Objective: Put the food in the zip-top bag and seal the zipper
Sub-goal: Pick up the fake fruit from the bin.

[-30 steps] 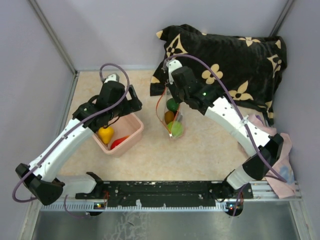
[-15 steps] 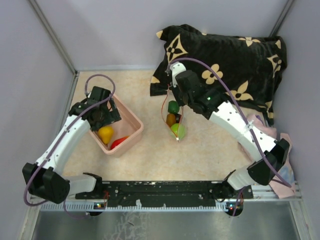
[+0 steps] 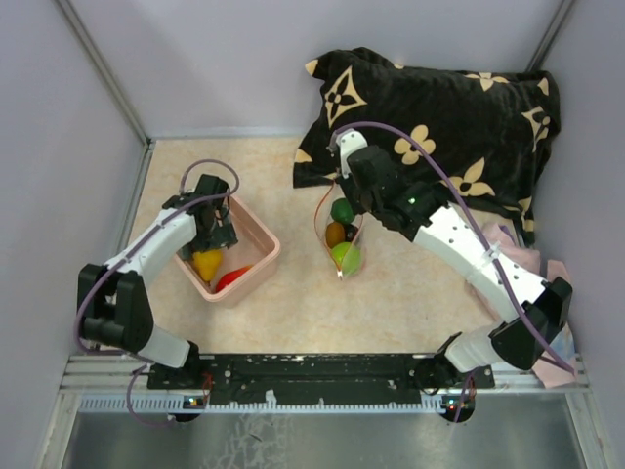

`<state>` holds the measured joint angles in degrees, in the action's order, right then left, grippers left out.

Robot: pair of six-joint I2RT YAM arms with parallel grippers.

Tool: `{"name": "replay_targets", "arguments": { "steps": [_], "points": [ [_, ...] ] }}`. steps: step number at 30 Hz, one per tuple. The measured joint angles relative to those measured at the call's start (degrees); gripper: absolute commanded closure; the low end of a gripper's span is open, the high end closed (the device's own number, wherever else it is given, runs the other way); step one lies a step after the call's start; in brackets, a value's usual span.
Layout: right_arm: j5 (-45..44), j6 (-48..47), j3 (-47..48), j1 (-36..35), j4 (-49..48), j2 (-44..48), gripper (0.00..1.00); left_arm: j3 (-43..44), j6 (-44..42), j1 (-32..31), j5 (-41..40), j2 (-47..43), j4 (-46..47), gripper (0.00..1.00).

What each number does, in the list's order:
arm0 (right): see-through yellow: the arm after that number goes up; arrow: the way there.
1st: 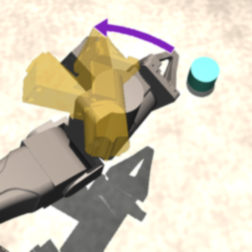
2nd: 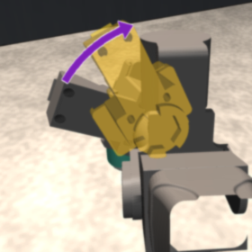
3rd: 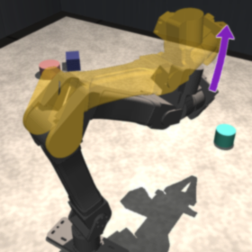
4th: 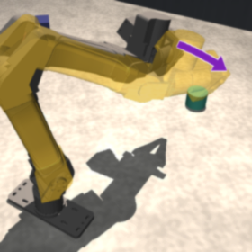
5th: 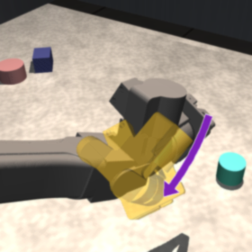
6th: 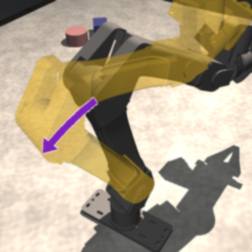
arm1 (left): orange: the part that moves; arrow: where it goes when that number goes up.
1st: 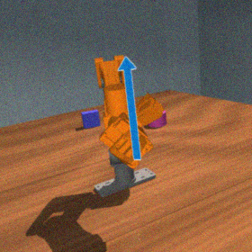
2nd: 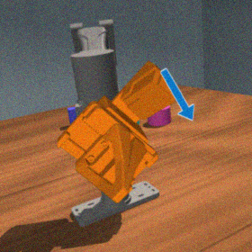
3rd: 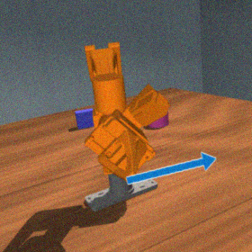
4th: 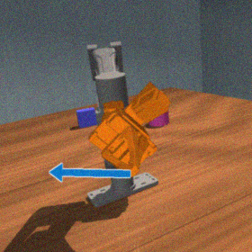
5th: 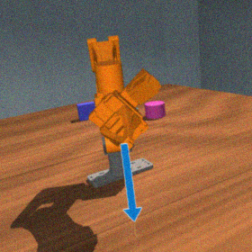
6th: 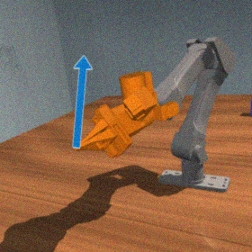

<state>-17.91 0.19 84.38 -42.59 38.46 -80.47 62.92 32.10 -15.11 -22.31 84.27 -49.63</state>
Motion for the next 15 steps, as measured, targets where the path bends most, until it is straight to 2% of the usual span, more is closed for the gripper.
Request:
{"name": "replay_targets", "arguments": {
  "steps": [10, 15],
  "points": [
    [0.5, -0.8, -3.1, 1.5, -0.3, 1.6, 1.0, -3.0, 1.7, 2.1, 0.8, 9.2, 9.8, 0.03],
    [0.6, -1.2, -3.1, 2.0, -0.3, 1.7, 1.0, -4.1, 2.4, 2.1, 2.8, 10.0, 11.9, 0.05]
  ]
}}
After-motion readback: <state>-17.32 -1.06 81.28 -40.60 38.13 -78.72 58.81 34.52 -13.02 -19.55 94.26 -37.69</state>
